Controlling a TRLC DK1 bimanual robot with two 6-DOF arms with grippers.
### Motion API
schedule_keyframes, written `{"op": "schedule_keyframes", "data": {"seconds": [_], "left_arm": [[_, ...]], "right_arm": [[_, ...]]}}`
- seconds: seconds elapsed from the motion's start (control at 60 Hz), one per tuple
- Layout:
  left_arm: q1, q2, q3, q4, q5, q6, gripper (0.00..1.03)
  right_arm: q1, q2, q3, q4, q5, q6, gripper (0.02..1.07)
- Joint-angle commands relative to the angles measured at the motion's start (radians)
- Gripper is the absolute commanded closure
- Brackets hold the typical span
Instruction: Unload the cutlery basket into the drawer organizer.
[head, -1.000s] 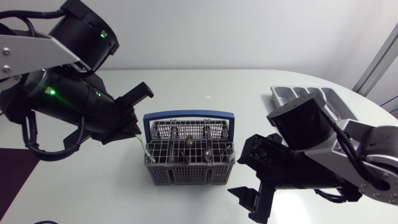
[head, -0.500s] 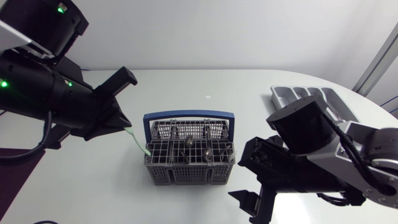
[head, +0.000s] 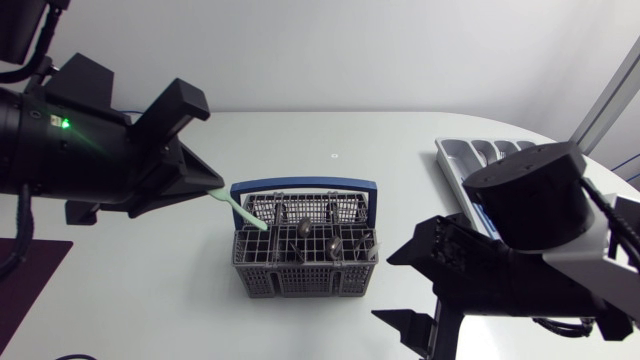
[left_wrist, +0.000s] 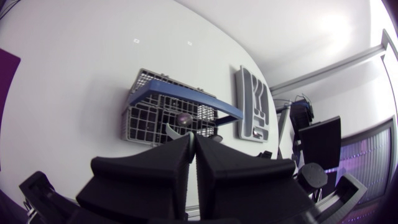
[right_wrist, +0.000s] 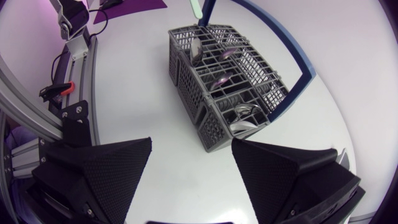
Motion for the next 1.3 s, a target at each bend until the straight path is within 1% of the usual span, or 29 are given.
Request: {"op": "schedule_keyframes", "data": {"seconds": [0.0, 0.067, 0.2, 0.267, 0.45, 0.483, 0.517, 0.617, 0.7, 0.817, 0.867, 0.967, 1.067, 1.167, 1.283], "left_arm": [[-0.017, -0.004, -0.032, 0.033, 0.039, 0.067, 0.97], [-0.046, -0.004, -0.051, 0.075, 0.045, 0.100, 0.97], [-0.087, -0.001, -0.091, 0.147, 0.084, 0.178, 0.97], [-0.126, -0.001, -0.107, 0.181, 0.096, 0.222, 0.97], [-0.235, 0.011, -0.132, 0.218, 0.105, 0.359, 0.97], [-0.248, 0.011, -0.137, 0.227, 0.119, 0.376, 0.97], [-0.250, 0.014, -0.137, 0.230, 0.162, 0.380, 0.97], [-0.253, 0.028, -0.138, 0.228, 0.261, 0.412, 0.97], [-0.276, 0.042, -0.147, 0.230, 0.289, 0.451, 0.97], [-0.307, 0.056, -0.147, 0.230, 0.295, 0.483, 0.97], [-0.316, 0.065, -0.144, 0.230, 0.295, 0.489, 0.97], [-0.322, 0.077, -0.137, 0.230, 0.297, 0.506, 0.97], [-0.321, 0.083, -0.135, 0.230, 0.314, 0.506, 0.97], [-0.319, 0.083, -0.134, 0.230, 0.324, 0.509, 0.97], [-0.318, 0.083, -0.134, 0.230, 0.332, 0.509, 0.97]], "right_arm": [[0.008, -0.019, 0.031, -0.011, -0.031, 0.006, 0.14], [0.008, -0.024, 0.044, -0.019, -0.062, 0.001, 0.14], [0.008, -0.036, 0.070, -0.019, -0.123, 0.000, 0.14], [0.005, -0.036, 0.084, -0.019, -0.149, 0.000, 0.14], [0.003, -0.024, 0.107, -0.008, -0.224, -0.003, 0.14], [0.005, -0.022, 0.110, -0.007, -0.238, -0.003, 0.14], [0.005, -0.019, 0.113, -0.004, -0.261, -0.005, 0.14], [0.003, -0.004, 0.119, 0.004, -0.289, -0.012, 0.14], [0.003, 0.005, 0.123, 0.010, -0.312, -0.023, 0.14], [0.002, 0.009, 0.123, 0.015, -0.353, -0.031, 0.15], [0.000, 0.007, 0.123, 0.016, -0.376, -0.031, 0.19], [0.000, 0.007, 0.123, 0.019, -0.410, -0.039, 0.31], [0.003, 0.007, 0.118, 0.032, -0.413, -0.042, 0.43], [0.002, 0.012, 0.109, 0.046, -0.418, -0.048, 0.57], [0.002, 0.022, 0.104, 0.049, -0.419, -0.048, 0.59]]}}
